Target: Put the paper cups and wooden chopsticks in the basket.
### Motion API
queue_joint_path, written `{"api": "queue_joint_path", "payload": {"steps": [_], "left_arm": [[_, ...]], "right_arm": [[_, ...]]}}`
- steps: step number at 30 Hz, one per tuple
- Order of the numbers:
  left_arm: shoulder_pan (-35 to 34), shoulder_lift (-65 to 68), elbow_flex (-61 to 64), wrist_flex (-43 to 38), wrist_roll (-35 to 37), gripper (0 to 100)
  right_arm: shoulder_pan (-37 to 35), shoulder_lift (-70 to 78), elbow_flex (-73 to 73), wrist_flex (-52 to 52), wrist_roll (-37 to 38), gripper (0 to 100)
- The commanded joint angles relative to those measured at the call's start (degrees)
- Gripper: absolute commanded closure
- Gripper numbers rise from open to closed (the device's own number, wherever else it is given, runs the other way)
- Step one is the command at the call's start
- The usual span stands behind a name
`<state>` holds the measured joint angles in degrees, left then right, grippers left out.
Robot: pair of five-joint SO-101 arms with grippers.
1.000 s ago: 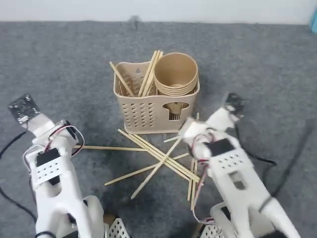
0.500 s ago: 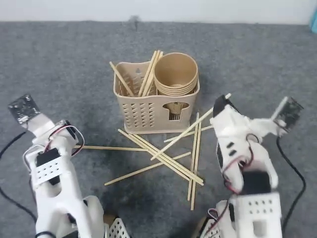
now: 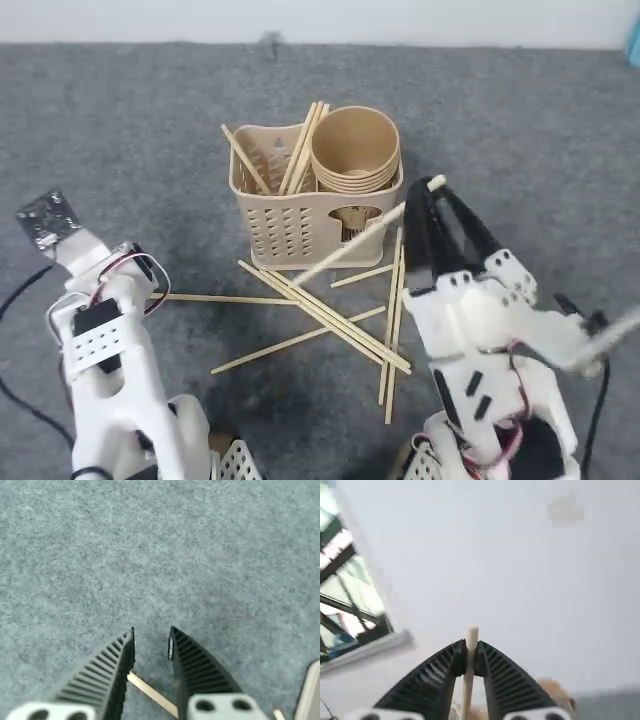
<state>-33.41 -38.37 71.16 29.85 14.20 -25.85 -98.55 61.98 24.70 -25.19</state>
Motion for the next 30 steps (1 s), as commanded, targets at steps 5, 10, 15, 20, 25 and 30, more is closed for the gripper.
{"api": "queue_joint_path", "payload": {"steps": [5,10,15,20,25,30], "left_arm": [[0.09,-0.35,-1.19,0.18,-0.62,89],[0.09,-0.35,-1.19,0.00,-0.62,89],[0.09,-0.35,-1.19,-0.09,-0.62,89],[0.09,-0.35,-1.27,-0.09,-0.62,89],[0.09,-0.35,-1.36,-0.18,-0.62,89],[0.18,-0.35,-1.36,-0.18,-0.62,89]], "right_arm": [[-4.00,9.27,-12.22,-9.01,14.24,99.0],[-4.35,19.47,-19.43,-13.85,19.52,99.0],[-4.44,31.96,-27.25,-19.12,22.68,99.0],[-5.58,43.56,-34.64,-20.00,22.68,99.0],[-6.37,52.18,-37.80,-19.91,22.68,99.0],[-6.37,58.42,-37.54,-19.91,22.68,98.7]]}}
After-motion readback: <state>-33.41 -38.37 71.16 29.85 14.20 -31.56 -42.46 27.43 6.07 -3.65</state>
